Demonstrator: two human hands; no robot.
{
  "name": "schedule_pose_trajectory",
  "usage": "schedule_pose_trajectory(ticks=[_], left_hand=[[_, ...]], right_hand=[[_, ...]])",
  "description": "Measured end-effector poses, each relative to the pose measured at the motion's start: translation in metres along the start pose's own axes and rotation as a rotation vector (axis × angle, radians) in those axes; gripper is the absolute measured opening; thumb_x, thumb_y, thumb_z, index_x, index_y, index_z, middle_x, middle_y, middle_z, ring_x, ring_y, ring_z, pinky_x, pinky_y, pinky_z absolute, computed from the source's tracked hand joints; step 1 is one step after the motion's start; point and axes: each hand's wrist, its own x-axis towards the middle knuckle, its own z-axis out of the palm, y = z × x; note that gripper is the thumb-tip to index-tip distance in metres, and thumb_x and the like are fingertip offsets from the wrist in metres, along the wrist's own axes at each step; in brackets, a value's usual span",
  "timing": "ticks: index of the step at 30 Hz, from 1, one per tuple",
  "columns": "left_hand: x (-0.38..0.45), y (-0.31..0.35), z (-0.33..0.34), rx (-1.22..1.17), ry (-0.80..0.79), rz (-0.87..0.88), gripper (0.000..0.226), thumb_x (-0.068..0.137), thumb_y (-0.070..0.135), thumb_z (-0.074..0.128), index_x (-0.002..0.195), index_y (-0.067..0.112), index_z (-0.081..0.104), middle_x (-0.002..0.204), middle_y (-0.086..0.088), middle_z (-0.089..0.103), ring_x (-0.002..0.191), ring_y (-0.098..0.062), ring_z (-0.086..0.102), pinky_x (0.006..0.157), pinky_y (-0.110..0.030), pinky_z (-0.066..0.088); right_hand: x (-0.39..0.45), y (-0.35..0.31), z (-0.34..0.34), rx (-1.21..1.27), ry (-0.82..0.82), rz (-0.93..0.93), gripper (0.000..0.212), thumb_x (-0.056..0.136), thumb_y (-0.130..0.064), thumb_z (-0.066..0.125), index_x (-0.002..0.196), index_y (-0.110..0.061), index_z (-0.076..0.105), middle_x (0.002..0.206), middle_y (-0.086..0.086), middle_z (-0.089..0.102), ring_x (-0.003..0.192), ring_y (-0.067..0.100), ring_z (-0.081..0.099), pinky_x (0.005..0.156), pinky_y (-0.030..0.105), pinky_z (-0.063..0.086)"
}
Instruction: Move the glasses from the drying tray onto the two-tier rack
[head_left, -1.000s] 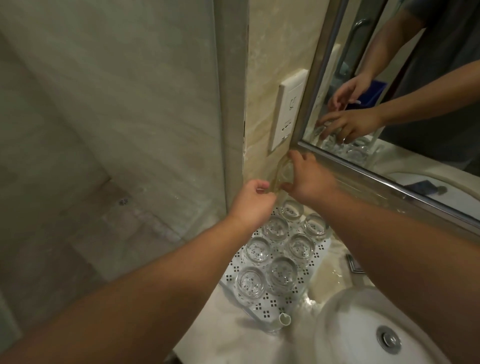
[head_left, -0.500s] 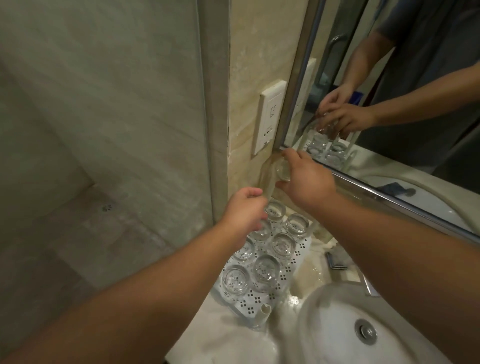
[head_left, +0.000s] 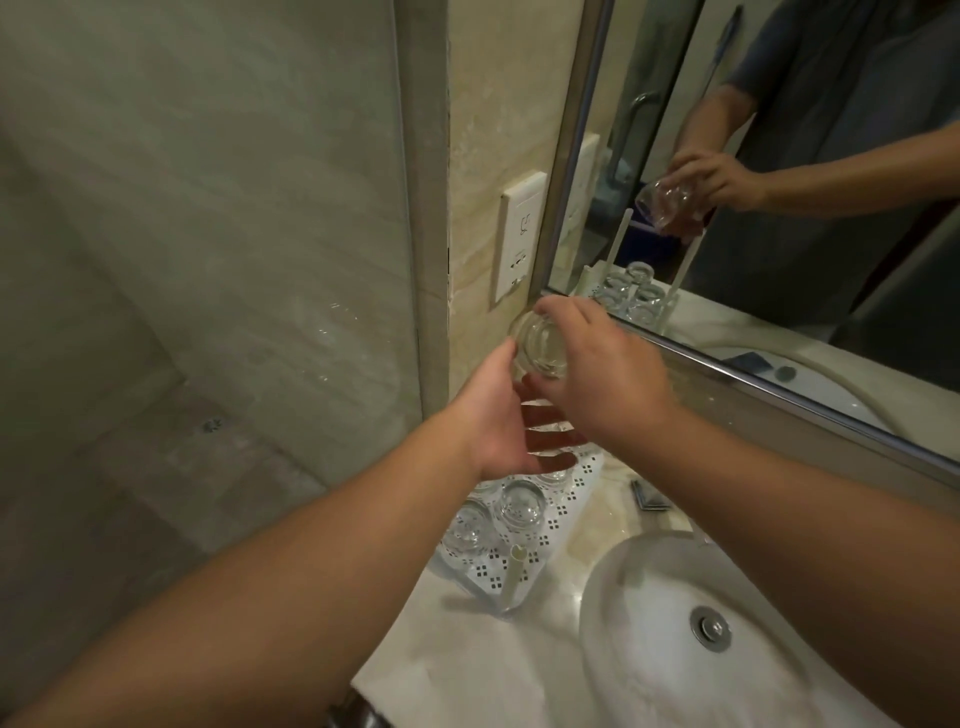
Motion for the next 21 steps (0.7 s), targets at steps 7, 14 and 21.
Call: schedule_pose_trajectory(ticks=[7, 14, 21], left_hand=[[-0.035, 0.003, 0.014, -0.14, -0.097, -0.07, 0.111, 0.062, 0.094, 0.05, 0.127, 0.004, 0.061, 0.102, -0.018, 0.073, 0.094, -0.038, 0.072, 0.081, -0.049, 0.056], [-0.048, 0.004, 0.021, -0.062, -0.054, -0.049, 0.106, 0.058, 0.078, 0.075, 0.131, 0.004, 0.057, 0.119, -0.019, 0.07, 0.101, -0.039, 0.071, 0.084, -0.053, 0.056], [-0.052, 0.007, 0.02, 0.119, -0.019, 0.194, 0.06, 0.072, 0.059, 0.078, 0.112, 0.015, 0.069, 0.095, -0.009, 0.077, 0.081, -0.028, 0.076, 0.065, -0.036, 0.059]], right_hand=[[-0.024, -0.016, -0.029, 0.01, 0.061, -0.056, 0.063, 0.073, -0.039, 0.079, 0.127, -0.032, 0.048, 0.124, -0.01, 0.051, 0.075, 0.016, 0.062, 0.05, 0.034, 0.052], [-0.046, -0.024, -0.029, 0.162, 0.086, -0.005, 0.071, 0.071, -0.025, 0.083, 0.126, -0.035, 0.04, 0.142, -0.008, 0.035, 0.076, 0.015, 0.059, 0.054, 0.037, 0.055], [-0.058, -0.024, -0.032, 0.556, 0.088, 0.072, 0.084, 0.07, -0.035, 0.082, 0.136, -0.048, 0.031, 0.161, -0.016, 0.007, 0.117, 0.0, 0.04, 0.079, 0.013, 0.045]])
